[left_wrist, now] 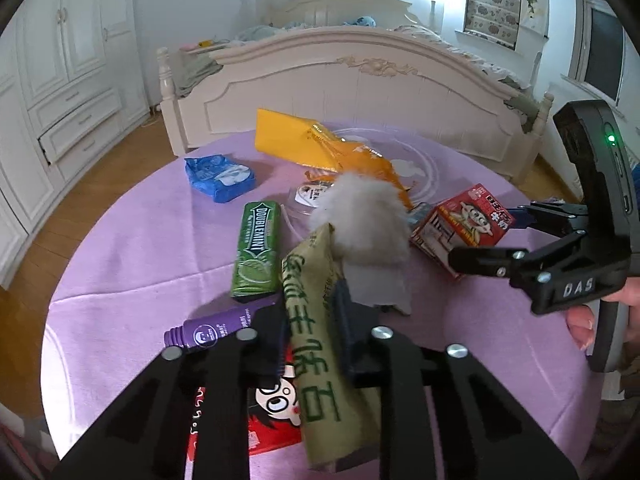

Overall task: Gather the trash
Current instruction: 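Grasp the beige paper bag with left gripper while right grasps red Wangzai box, then carry the paper bag and red box with both grippers over the bin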

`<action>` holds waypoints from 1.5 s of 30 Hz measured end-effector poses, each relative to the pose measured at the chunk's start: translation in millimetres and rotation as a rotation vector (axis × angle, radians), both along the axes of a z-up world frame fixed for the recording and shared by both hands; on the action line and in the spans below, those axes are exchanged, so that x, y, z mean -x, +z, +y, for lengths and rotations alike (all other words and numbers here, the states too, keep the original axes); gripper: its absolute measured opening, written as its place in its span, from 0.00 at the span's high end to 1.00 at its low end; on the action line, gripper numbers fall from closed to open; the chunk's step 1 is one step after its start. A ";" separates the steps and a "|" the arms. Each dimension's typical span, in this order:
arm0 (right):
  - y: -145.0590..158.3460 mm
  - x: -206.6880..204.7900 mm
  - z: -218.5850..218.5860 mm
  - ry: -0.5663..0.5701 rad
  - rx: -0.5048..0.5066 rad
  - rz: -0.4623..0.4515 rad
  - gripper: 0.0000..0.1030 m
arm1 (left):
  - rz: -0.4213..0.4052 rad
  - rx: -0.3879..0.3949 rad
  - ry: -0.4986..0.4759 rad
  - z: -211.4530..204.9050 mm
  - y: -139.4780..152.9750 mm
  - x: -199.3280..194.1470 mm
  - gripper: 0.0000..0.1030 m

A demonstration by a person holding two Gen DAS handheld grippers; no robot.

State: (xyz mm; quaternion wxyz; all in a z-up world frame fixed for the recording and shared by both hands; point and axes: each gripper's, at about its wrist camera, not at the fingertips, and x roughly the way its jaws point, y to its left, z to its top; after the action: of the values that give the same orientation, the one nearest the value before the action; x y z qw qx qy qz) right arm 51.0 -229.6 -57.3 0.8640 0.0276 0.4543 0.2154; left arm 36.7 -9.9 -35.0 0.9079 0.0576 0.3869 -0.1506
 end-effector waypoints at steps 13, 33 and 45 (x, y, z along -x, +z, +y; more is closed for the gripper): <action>33.6 29.6 -97.0 -0.178 -0.246 -0.085 0.11 | -0.054 0.144 -0.044 -23.8 48.5 4.1 0.87; -49.0 89.7 -329.1 -0.729 -0.326 0.006 0.10 | 0.122 0.200 -0.498 -294.8 3.7 -51.4 0.87; -92.4 97.7 -354.5 -0.793 -0.340 0.082 0.10 | 0.194 0.147 -0.573 -355.6 -22.0 -55.9 0.85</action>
State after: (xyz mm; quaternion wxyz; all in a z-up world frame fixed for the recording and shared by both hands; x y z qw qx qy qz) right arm -46.7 -584.1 -149.8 0.8443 0.3505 0.4004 -0.0629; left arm 92.6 -365.6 -57.1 0.7892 0.0838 0.4278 -0.4327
